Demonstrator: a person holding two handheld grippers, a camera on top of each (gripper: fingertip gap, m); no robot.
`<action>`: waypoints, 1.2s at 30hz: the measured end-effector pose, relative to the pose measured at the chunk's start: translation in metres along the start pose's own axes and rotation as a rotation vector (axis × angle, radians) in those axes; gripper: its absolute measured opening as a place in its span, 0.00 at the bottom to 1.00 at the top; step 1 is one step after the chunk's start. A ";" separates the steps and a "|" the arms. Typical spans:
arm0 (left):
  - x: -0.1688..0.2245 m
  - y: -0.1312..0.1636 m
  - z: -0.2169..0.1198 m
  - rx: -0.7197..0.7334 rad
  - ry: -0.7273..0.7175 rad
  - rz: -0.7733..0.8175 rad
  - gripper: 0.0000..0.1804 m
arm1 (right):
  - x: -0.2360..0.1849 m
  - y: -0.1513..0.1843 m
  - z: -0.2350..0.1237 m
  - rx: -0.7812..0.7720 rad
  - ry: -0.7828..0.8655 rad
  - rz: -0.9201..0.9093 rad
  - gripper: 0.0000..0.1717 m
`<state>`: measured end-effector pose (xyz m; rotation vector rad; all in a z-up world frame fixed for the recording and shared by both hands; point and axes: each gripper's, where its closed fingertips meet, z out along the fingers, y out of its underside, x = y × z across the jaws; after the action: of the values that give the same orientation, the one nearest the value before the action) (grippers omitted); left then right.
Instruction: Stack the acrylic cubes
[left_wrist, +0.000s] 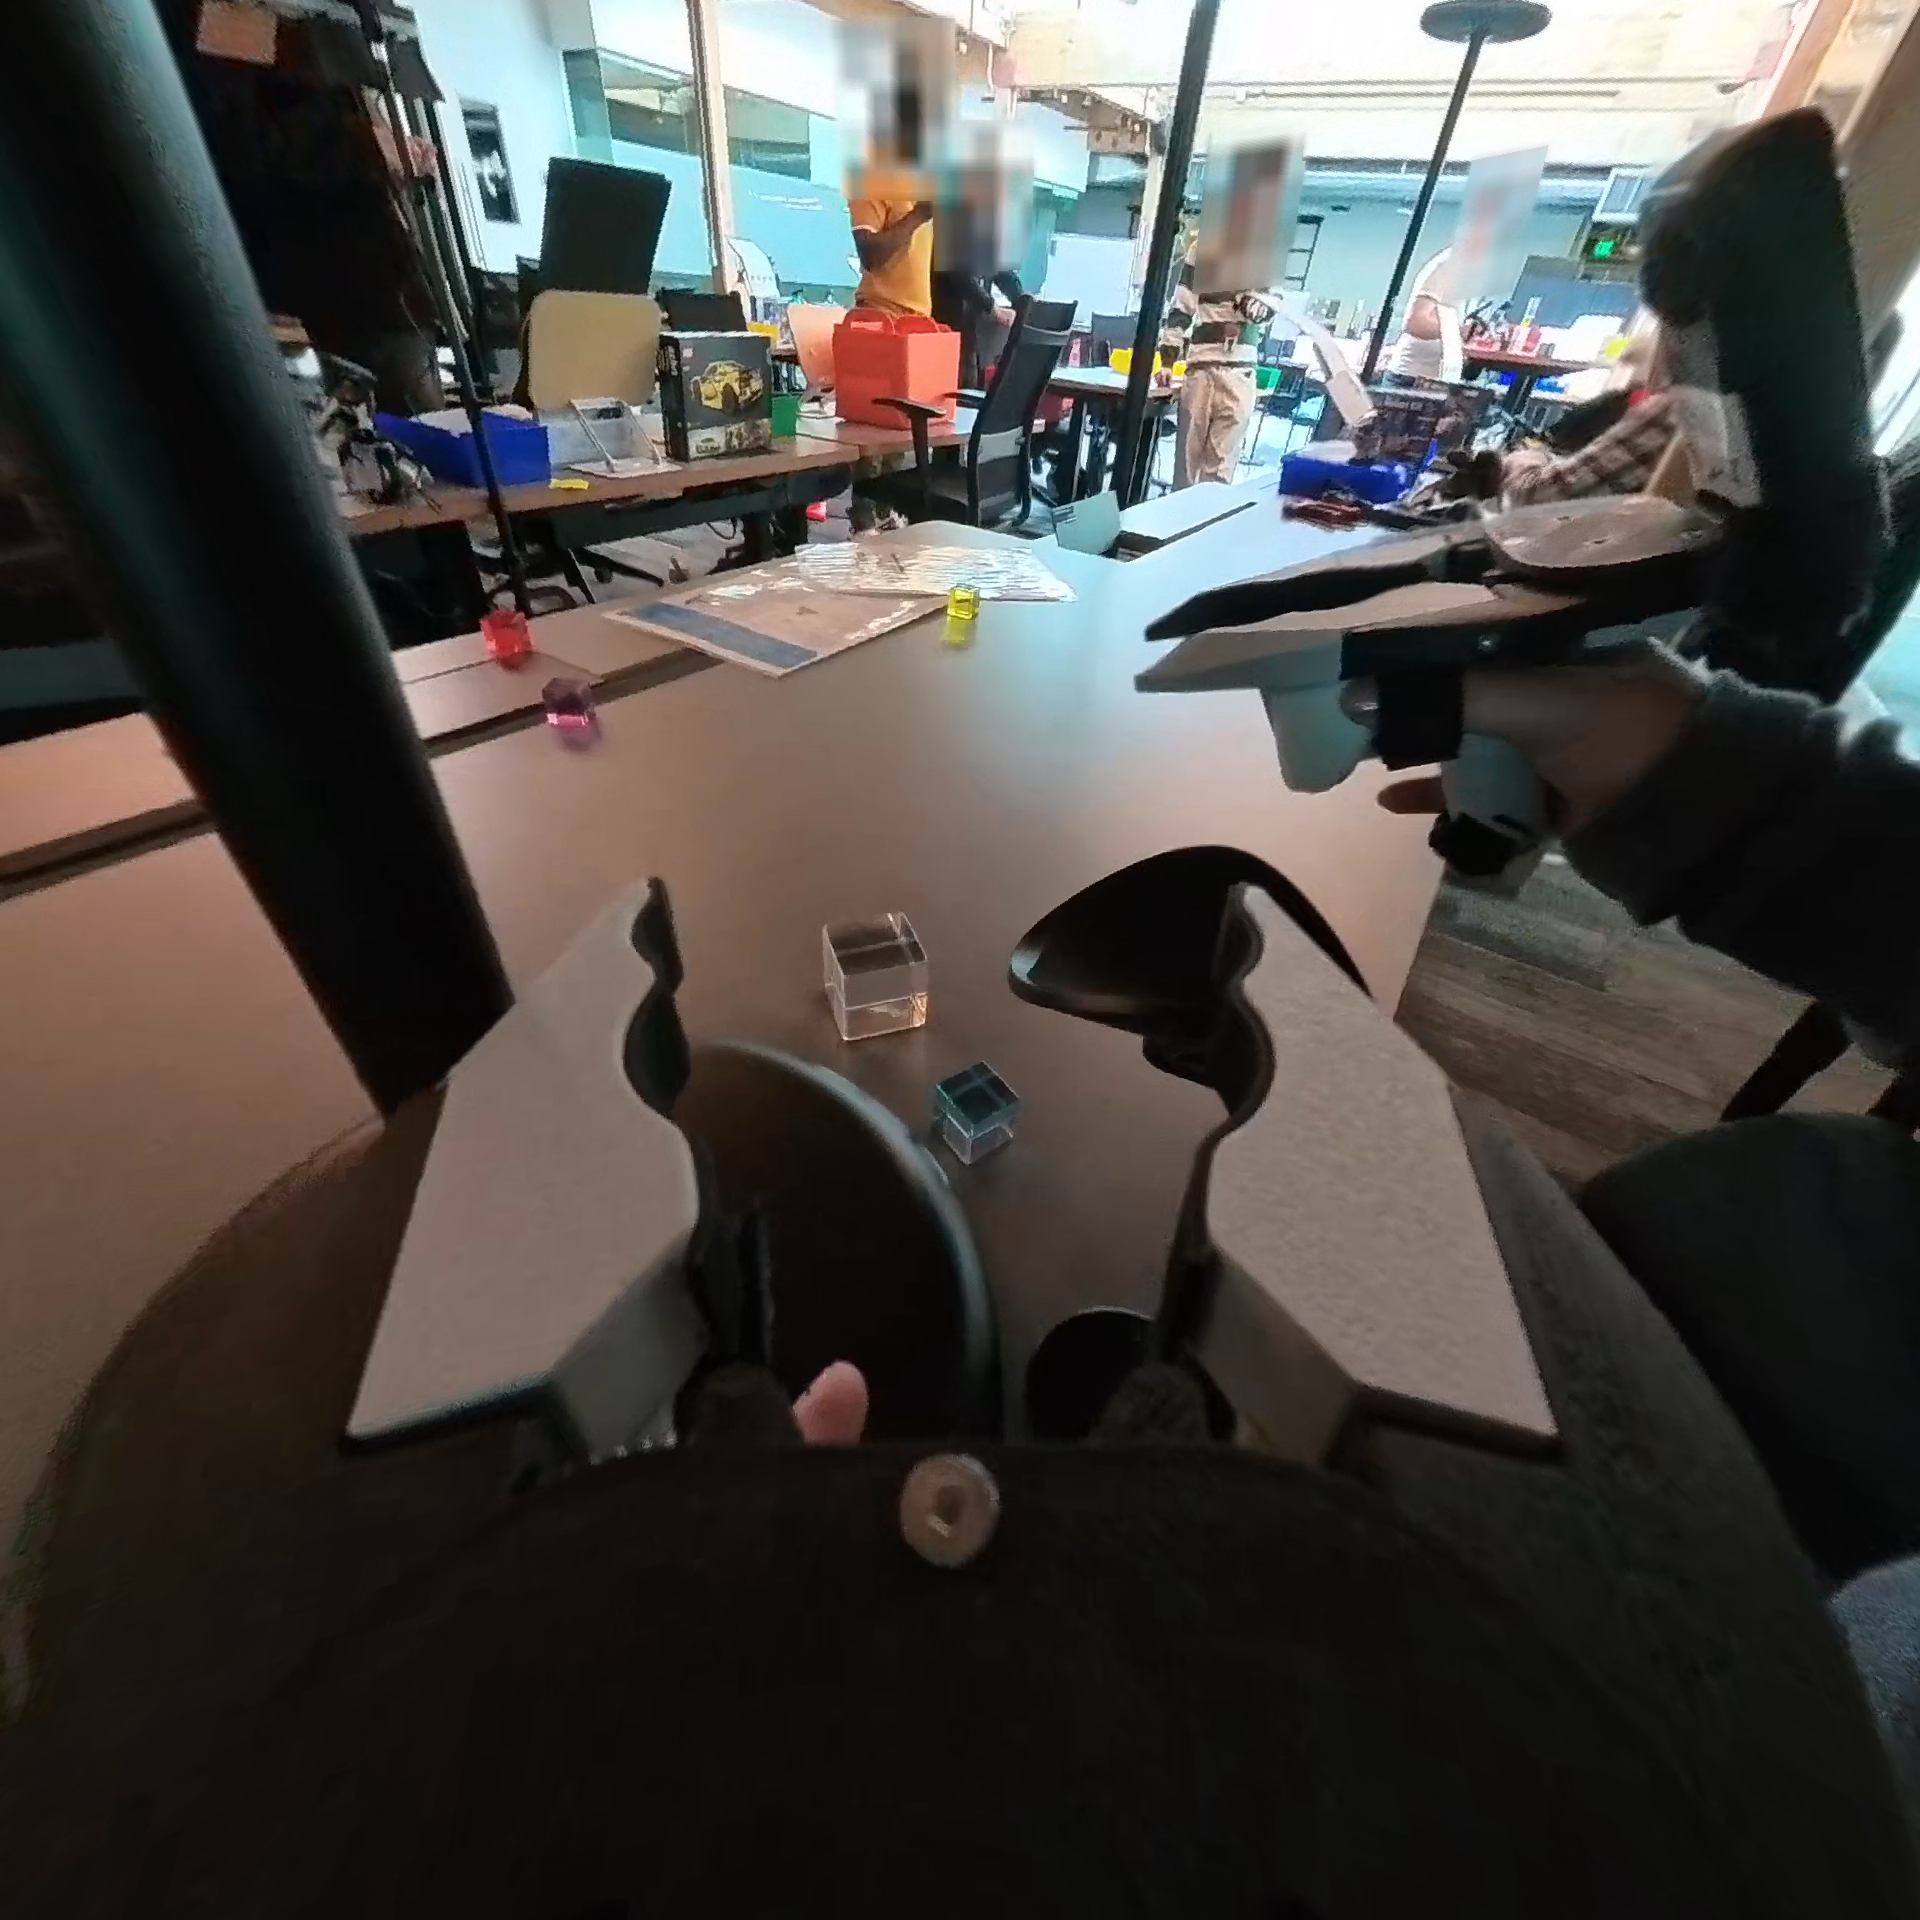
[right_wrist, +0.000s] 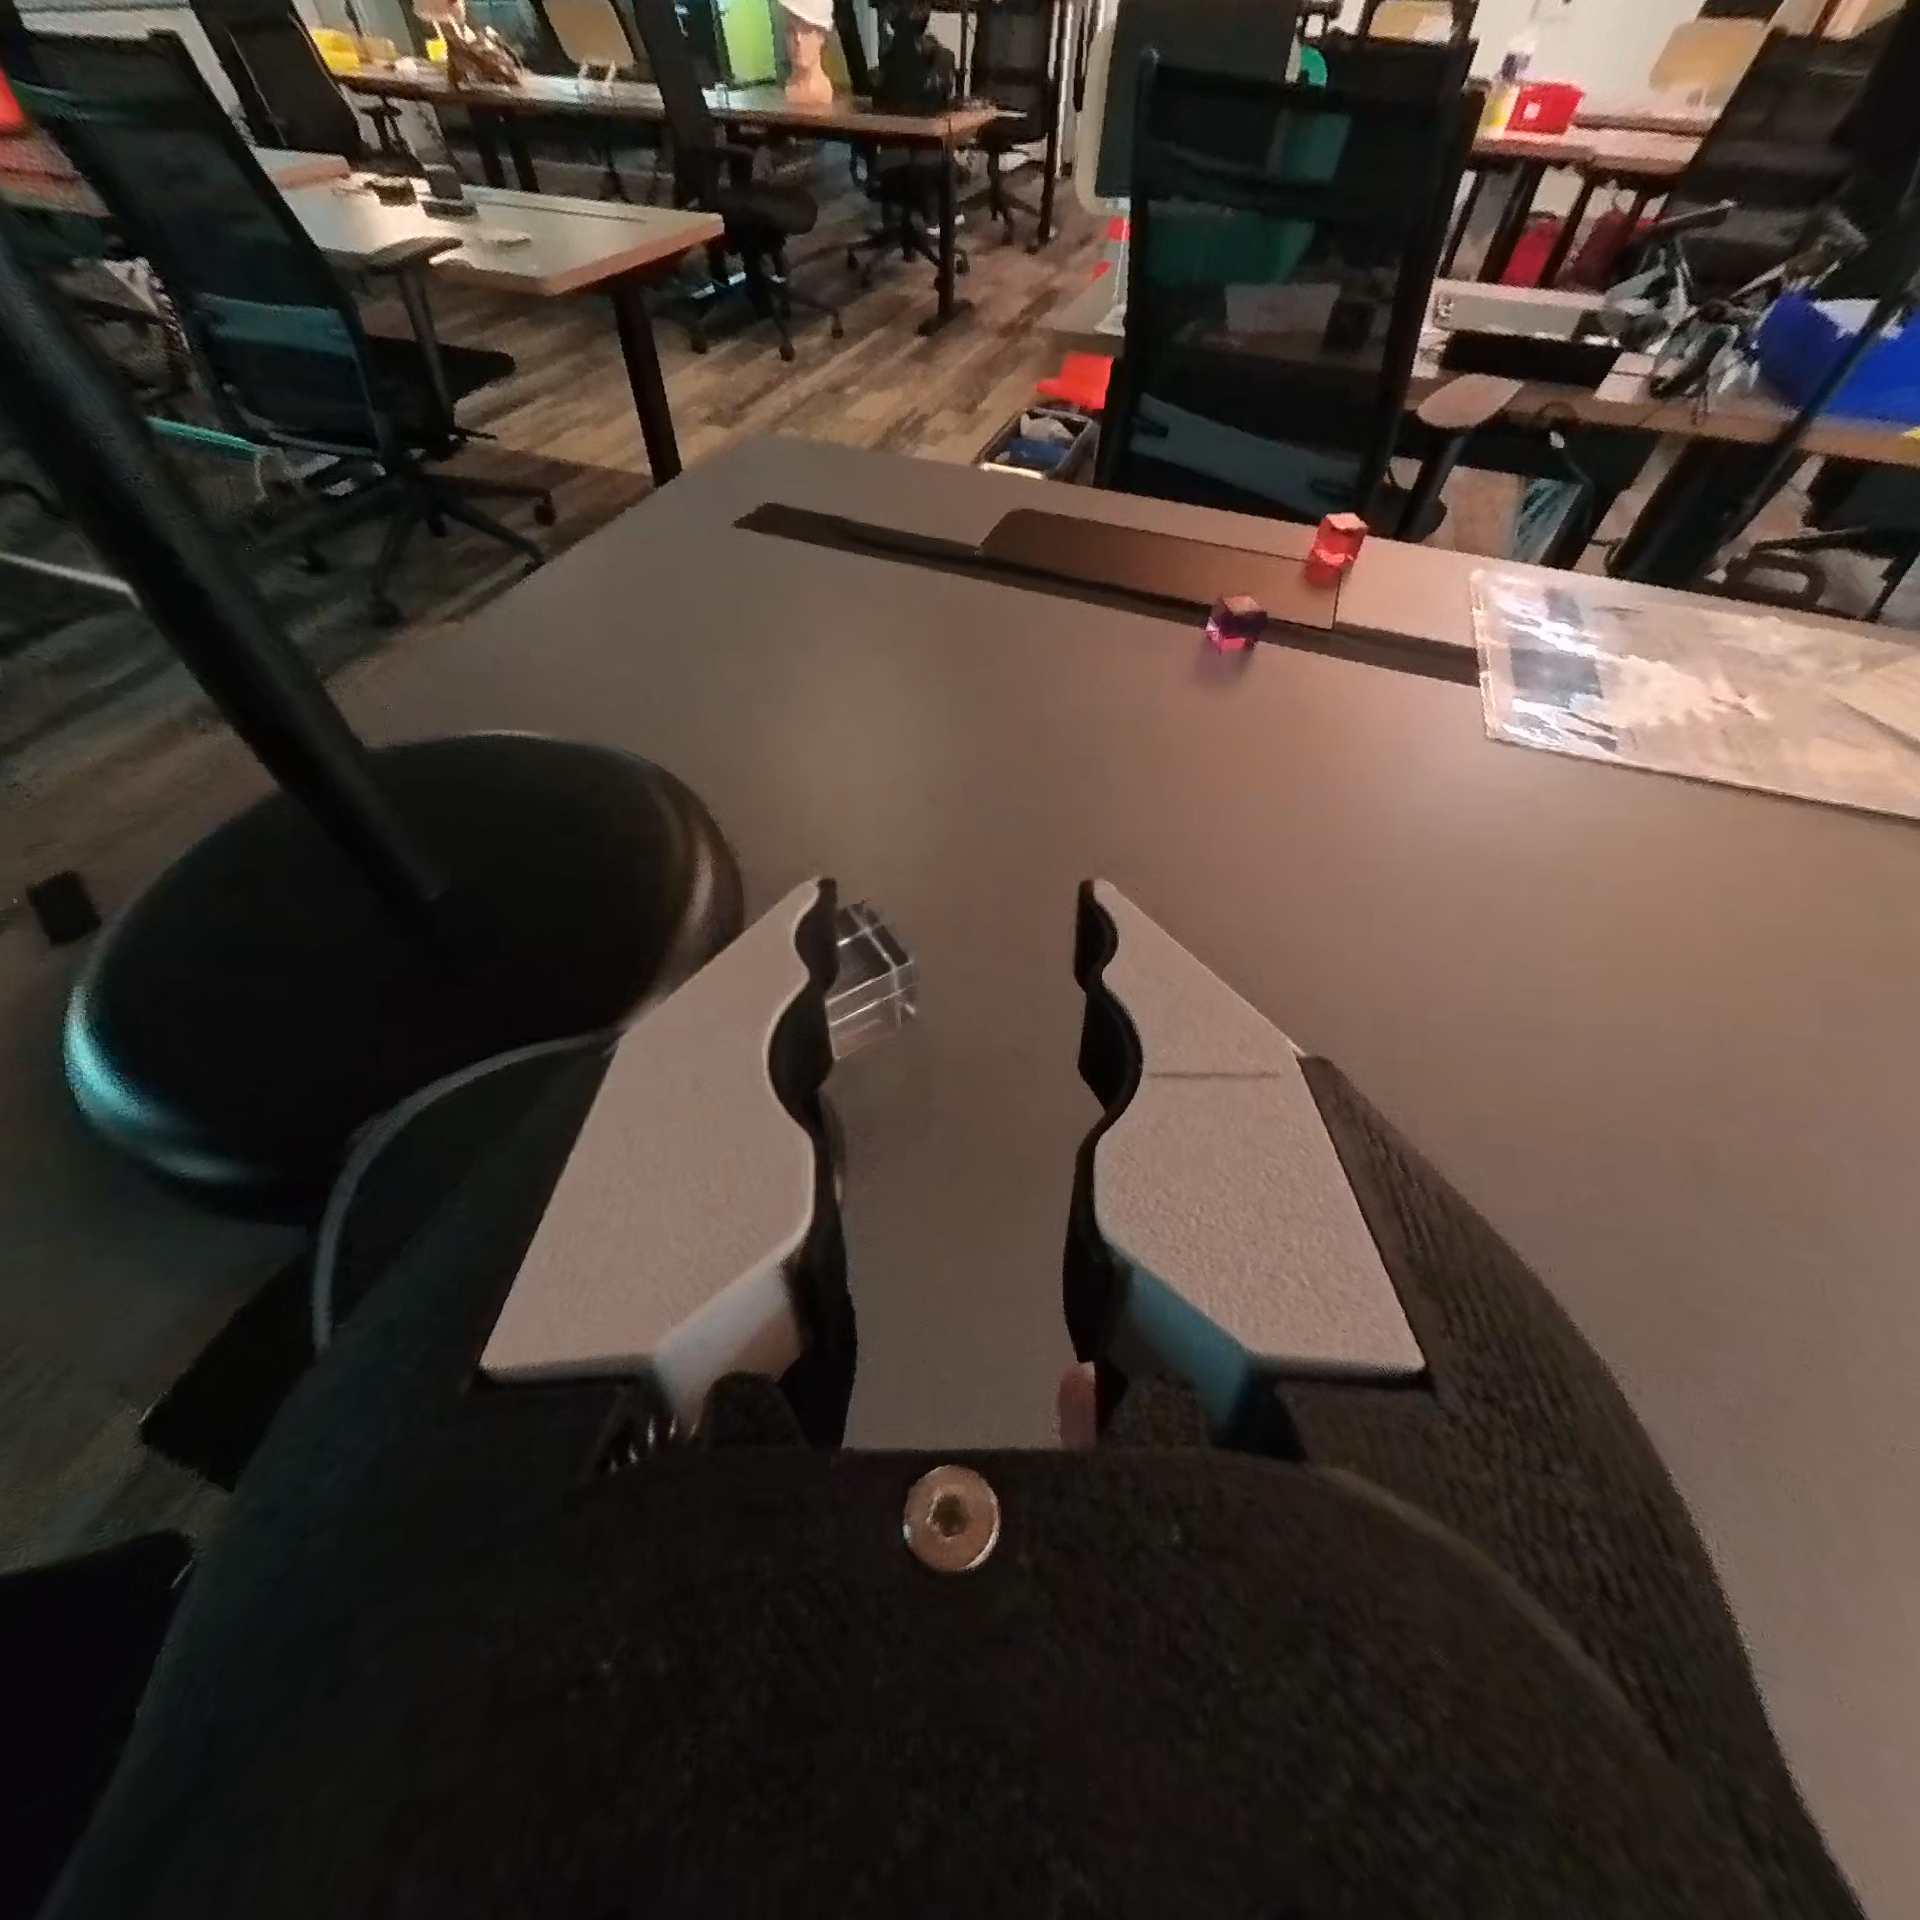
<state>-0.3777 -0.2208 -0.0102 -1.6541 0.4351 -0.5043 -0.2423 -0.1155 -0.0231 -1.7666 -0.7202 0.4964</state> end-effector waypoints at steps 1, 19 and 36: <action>0.002 0.001 0.003 0.003 0.009 -0.018 0.57 | 0.001 -0.002 0.004 0.004 -0.003 0.003 0.26; -0.007 0.025 -0.012 -0.022 -0.046 -0.014 0.56 | -0.036 0.085 0.106 -0.449 -0.552 -0.124 0.30; -0.030 0.060 -0.013 -0.306 -0.074 -0.142 0.42 | -0.051 0.114 0.120 -0.618 -0.640 -0.297 0.25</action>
<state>-0.4101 -0.2230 -0.0701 -2.0027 0.3543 -0.4967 -0.3321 -0.0901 -0.1693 -2.0130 -1.7036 0.6899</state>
